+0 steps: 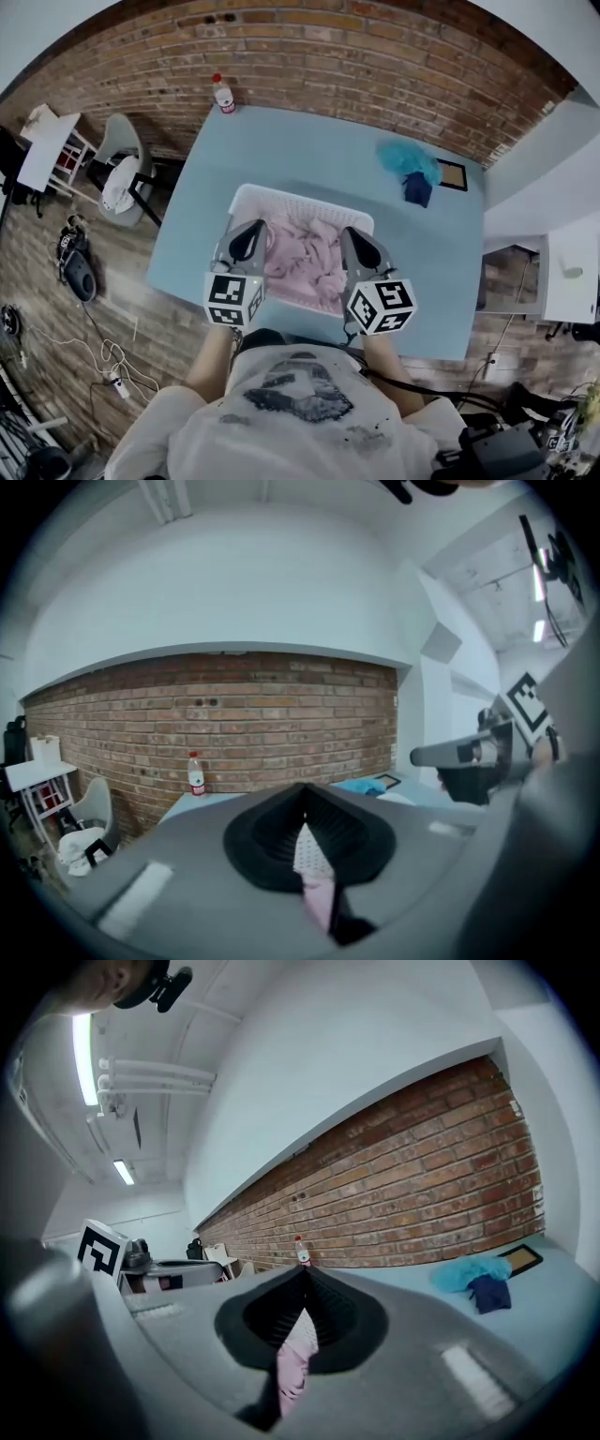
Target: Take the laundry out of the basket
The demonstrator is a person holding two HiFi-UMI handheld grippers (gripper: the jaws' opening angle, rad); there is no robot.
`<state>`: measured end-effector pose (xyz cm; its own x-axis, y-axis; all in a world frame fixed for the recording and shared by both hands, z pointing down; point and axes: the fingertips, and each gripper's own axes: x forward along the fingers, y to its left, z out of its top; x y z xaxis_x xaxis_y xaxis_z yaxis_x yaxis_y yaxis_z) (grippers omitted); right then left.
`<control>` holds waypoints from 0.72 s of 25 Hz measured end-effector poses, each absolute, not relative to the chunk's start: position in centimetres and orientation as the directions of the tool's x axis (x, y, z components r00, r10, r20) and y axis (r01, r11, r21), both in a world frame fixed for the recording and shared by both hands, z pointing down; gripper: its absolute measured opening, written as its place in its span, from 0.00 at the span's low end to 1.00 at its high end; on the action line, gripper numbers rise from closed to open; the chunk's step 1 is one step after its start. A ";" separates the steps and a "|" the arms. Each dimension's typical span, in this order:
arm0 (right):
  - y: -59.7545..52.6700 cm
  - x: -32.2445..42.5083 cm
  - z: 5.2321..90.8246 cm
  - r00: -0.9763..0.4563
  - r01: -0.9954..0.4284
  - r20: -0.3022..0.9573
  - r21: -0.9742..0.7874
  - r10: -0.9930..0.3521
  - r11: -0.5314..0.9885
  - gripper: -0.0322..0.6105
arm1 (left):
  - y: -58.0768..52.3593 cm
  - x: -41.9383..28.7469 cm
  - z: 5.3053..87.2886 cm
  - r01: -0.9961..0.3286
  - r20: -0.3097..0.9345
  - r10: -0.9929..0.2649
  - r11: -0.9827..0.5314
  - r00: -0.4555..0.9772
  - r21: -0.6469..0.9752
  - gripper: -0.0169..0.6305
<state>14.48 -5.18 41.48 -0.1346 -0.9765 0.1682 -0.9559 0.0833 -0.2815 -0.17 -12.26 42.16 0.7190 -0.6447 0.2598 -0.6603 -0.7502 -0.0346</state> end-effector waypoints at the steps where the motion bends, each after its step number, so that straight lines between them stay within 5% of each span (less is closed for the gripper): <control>1: -5.4 14.7 41.7 -0.129 -0.956 0.174 -0.285 -0.976 0.076 0.05 | -12.6 0.2 42.4 -0.650 0.266 -0.634 -0.759 0.726 -0.033 0.01; 18: -8.7 15.8 42.1 0.081 -0.958 0.227 -0.251 -0.970 -0.139 0.05 | -17.2 4.6 43.6 -0.408 0.290 -0.389 -0.913 0.874 0.003 0.01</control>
